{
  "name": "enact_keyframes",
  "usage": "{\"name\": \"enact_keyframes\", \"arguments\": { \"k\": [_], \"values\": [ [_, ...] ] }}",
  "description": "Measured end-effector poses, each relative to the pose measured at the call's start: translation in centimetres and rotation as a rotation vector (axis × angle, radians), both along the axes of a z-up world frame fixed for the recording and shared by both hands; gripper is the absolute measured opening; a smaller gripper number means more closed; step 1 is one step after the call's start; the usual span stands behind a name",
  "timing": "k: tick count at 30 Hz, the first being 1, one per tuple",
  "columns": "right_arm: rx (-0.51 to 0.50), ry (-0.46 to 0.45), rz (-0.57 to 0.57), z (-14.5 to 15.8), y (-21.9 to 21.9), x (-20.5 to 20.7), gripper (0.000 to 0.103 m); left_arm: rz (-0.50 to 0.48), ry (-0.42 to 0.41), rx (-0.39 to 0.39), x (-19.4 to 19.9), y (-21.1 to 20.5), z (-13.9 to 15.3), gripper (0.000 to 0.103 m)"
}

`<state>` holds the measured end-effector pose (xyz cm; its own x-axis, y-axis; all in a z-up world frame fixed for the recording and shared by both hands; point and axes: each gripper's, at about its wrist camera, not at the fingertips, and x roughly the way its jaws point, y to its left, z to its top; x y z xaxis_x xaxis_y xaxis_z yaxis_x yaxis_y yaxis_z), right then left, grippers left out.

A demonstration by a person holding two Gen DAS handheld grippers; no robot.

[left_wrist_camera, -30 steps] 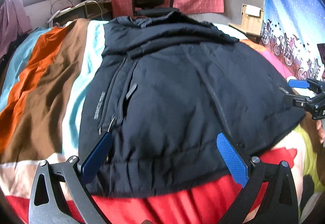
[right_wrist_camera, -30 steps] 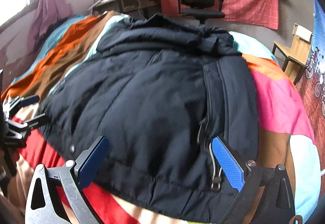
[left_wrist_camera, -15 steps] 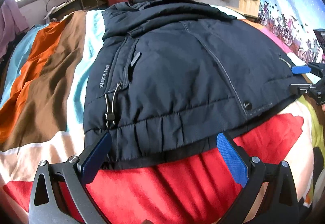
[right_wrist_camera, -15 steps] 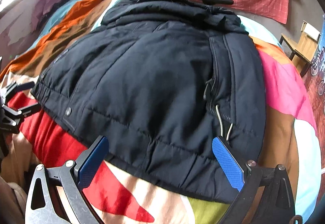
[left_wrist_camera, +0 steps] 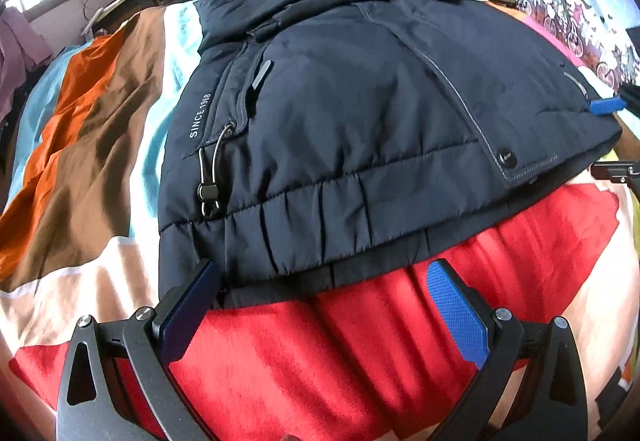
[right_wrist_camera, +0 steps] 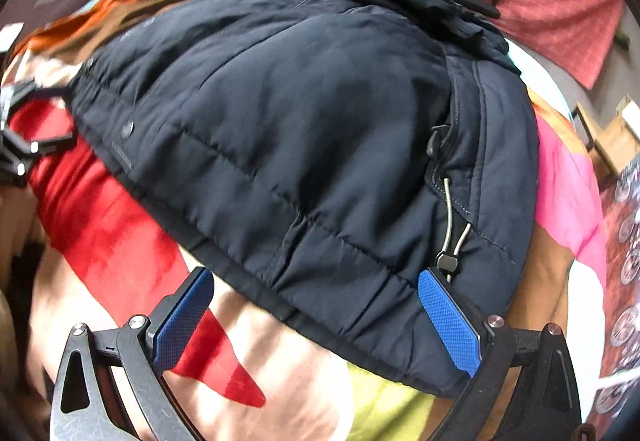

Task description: Fold large clothes

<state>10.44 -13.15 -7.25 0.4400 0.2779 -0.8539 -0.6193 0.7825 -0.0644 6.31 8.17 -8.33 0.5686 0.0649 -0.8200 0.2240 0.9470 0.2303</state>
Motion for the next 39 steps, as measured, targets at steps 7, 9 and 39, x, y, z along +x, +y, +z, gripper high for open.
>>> {"name": "enact_keyframes", "arguments": {
  "k": [7,9,39],
  "values": [
    [-0.105,-0.074,0.075,-0.8,0.4,-1.2,0.103,-0.046,-0.035,0.106,-0.8,-0.2,-1.1,0.101],
    [-0.127,-0.097,0.084,-1.0,0.6,-1.5,0.103,-0.053,-0.051,0.148,-0.9,-0.4,-1.5,0.101],
    [-0.202,-0.358,0.067,-0.6,0.3,-0.9,0.054,-0.116,-0.270,0.364,0.2,0.3,-1.5,0.090]
  ]
}}
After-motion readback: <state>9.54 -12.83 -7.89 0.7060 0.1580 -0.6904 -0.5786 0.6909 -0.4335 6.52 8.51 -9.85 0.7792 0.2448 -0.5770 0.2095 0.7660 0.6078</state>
